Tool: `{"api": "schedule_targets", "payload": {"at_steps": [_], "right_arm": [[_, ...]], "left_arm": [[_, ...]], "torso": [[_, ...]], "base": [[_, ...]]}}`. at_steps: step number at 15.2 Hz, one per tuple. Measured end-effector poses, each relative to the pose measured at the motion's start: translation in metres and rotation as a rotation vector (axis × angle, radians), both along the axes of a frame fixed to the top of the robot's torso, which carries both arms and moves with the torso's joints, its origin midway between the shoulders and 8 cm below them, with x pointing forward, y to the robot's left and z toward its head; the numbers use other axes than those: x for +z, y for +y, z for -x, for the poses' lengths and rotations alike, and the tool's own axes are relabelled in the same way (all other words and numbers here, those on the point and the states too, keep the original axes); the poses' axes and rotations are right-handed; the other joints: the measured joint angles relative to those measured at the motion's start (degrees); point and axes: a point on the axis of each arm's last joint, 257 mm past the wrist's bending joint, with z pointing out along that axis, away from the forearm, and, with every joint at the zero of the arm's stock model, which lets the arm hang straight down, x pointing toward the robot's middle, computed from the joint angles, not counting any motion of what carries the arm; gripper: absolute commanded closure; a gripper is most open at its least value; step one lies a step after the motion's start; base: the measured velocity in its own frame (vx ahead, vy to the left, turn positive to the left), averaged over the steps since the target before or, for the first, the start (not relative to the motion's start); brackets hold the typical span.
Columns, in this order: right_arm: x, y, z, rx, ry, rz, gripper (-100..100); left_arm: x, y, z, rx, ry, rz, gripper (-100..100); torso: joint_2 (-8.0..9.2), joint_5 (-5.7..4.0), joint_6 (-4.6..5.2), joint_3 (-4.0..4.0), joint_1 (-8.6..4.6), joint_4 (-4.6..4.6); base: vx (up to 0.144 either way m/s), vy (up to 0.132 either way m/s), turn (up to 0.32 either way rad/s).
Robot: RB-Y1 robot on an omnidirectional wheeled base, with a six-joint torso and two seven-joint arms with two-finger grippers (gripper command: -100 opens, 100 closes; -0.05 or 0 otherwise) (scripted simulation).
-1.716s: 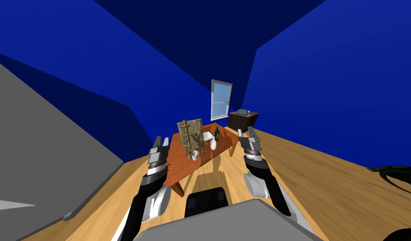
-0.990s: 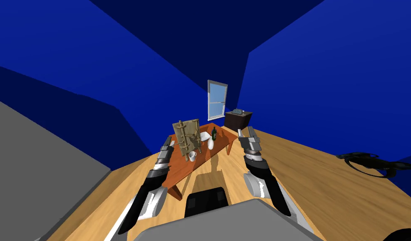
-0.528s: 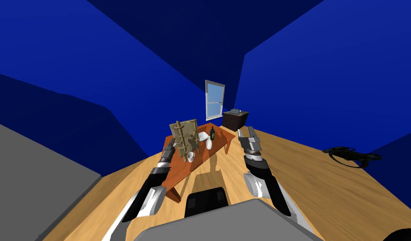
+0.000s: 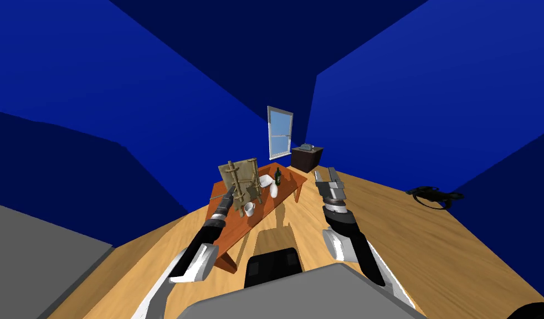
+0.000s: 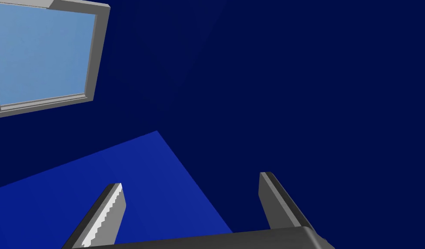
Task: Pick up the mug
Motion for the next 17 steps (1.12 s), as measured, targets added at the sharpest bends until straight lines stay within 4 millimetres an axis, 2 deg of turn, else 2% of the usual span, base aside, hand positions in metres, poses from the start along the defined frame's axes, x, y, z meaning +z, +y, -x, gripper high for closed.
{"api": "schedule_targets", "payload": {"at_steps": [8, 17], "right_arm": [[0.000, 0.000, 0.000, 0.000, 0.000, 0.000, 0], [0.000, 0.000, 0.000, 0.000, 0.000, 0.000, 0]], "left_arm": [[-0.056, 0.014, -0.013, 0.005, 0.188, -0.060, -100], [-0.119, 0.034, -0.014, 0.015, 0.398, -0.127, -100]], "torso": [[-0.01, 0.00, 0.02, -0.01, -0.01, 0.00], [-0.01, 0.00, 0.01, -0.01, -0.01, 0.00]], "base": [[-0.001, -0.003, -0.092], [0.001, -0.003, -0.100]]}}
